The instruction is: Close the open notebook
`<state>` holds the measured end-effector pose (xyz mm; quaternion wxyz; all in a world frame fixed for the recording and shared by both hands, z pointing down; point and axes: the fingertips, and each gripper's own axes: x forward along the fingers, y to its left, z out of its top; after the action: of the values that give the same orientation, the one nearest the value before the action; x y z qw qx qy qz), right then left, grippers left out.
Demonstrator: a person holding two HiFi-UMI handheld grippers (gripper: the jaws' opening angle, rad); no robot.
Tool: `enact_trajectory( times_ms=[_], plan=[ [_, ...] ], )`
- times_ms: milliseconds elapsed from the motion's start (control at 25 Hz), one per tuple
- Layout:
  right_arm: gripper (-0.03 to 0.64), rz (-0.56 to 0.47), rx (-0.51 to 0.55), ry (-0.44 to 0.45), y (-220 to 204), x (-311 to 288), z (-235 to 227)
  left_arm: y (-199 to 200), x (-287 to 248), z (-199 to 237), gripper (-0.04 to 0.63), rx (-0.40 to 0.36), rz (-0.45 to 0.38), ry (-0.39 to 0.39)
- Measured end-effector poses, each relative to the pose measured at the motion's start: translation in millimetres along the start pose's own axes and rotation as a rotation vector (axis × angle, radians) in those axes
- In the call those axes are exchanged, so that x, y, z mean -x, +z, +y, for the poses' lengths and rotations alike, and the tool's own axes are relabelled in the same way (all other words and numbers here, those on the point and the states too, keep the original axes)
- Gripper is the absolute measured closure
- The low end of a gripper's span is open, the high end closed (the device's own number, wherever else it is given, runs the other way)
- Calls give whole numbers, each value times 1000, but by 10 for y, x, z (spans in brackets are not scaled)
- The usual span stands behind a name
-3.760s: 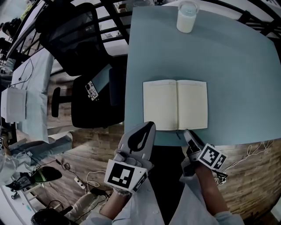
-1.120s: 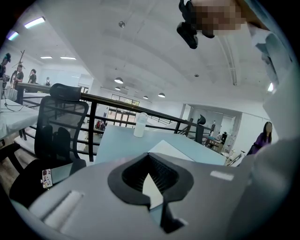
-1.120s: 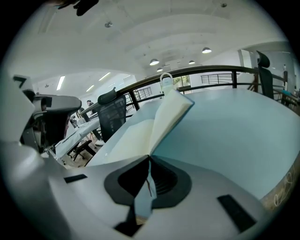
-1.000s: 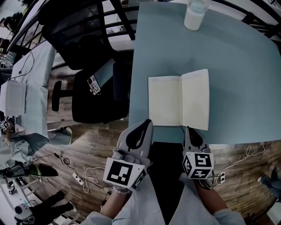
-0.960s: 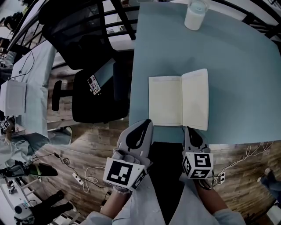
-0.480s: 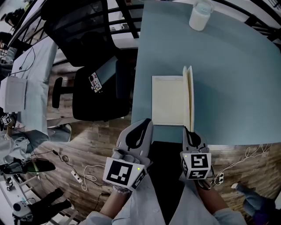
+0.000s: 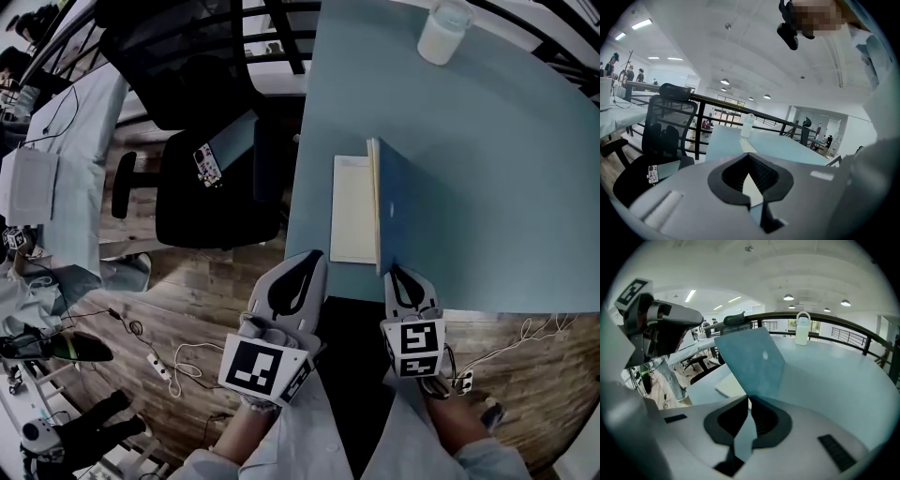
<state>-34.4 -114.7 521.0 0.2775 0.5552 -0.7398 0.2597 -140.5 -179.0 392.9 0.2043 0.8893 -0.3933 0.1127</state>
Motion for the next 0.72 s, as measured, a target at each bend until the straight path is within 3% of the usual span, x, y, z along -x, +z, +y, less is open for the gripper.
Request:
enact_trajectory(
  times_ms=[480,720],
  plan=[
    [604,109,211,72,-63,-183,124,79,52,30,592,11,-19,31],
    [604,140,254,90,-123,-250,132,54,120,35,592,13,-23,59]
  ],
)
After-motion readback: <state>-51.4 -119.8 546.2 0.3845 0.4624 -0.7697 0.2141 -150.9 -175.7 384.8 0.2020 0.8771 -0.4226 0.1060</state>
